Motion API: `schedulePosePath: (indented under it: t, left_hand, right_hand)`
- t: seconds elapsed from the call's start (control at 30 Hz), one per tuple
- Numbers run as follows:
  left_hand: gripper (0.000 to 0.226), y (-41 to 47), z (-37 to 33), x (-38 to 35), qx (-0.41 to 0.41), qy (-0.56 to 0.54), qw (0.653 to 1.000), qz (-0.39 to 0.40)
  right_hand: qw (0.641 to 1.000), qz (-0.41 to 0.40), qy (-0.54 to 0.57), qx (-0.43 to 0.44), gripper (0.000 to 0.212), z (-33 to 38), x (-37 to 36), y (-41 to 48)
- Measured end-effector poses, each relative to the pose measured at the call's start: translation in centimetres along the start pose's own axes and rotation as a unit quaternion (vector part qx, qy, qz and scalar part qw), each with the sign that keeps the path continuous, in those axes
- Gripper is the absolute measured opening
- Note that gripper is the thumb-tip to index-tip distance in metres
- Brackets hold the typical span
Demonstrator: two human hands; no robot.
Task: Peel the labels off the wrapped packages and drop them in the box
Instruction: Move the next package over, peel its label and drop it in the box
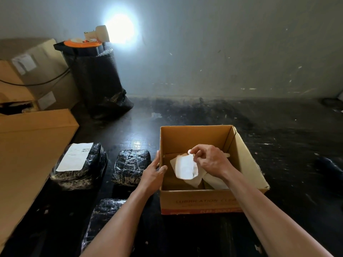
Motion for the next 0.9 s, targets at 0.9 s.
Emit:
schedulePosePath:
  t: [0.9]
  left_hand:
    - [0.065,-0.2,-0.5,0.0,-0.011,0.022,1.0,0.0]
  right_hand:
    - [0.997,-0.001,-0.07,0.015,0.013,-0.1,0.8,-0.7]
Point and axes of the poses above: each hand's wrist, its own y-axis towards the middle knuckle, its own x-axis out of the back of the hand, z = x × y, the point moved 8 cm from there along y, towards the middle knuckle, and after that the axes turned 14 degrees about z, right-handed, at the moved point
